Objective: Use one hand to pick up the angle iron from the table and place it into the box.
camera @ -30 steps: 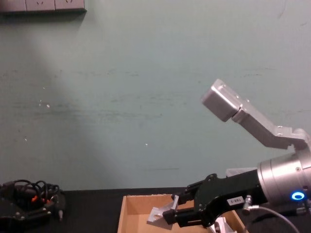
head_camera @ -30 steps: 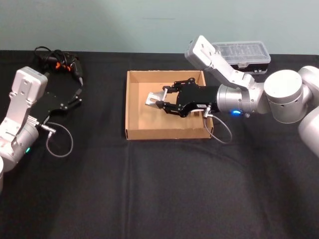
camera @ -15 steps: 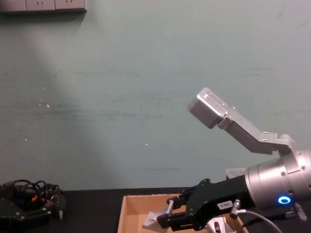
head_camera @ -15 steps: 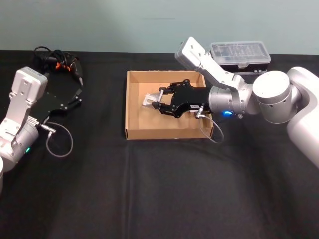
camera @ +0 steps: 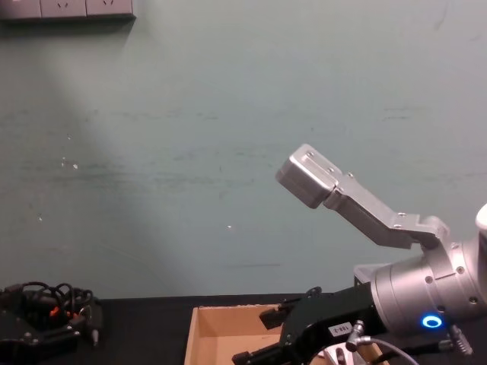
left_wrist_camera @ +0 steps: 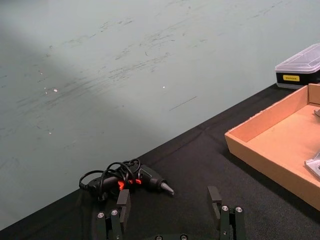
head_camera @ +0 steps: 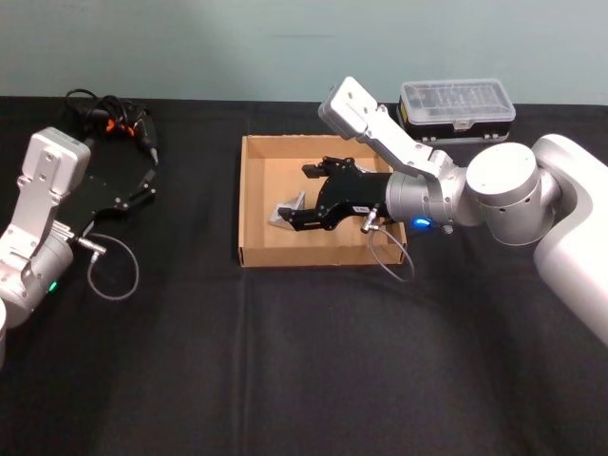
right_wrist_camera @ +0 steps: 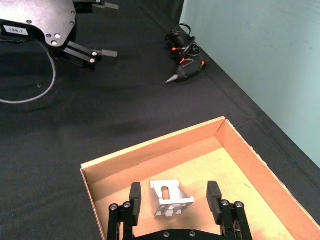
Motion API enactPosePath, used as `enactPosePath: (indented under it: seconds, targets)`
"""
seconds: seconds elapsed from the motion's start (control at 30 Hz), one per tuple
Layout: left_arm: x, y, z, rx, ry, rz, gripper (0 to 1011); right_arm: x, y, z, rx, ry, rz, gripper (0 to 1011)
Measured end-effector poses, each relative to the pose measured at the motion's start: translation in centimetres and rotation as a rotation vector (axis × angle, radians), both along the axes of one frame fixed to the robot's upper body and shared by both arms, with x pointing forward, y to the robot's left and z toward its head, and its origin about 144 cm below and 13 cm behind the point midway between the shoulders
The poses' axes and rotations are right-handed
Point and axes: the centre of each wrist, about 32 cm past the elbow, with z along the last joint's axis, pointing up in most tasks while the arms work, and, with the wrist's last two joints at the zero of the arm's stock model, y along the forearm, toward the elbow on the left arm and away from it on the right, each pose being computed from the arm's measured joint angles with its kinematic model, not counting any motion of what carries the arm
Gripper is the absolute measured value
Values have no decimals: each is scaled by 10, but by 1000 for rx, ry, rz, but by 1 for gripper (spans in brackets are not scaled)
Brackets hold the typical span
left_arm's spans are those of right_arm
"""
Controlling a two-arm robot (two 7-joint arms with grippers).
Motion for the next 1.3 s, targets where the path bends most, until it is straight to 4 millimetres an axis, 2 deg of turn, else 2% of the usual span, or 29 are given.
enactPosePath:
  seconds: [0.13, 0.27, 0.63, 1.03, 1.3]
  targets:
    - [0, 0, 0, 0, 0, 0, 1000, -4, 2, 1, 4, -7, -17, 933]
    - [0, 0, 0, 0, 0, 0, 1000, -7, 4, 0, 8, -15, -33, 1002]
    - [0, 0, 0, 0, 0, 0, 1000, -22, -1, 4, 56, -95, -134, 1000]
    - [0, 0, 0, 0, 0, 0, 1000, -70, -37, -4, 77, -289, -436, 1000]
    - [0, 0, 0, 0, 0, 0, 1000, -90, -56, -12, 64, -324, -564, 1000]
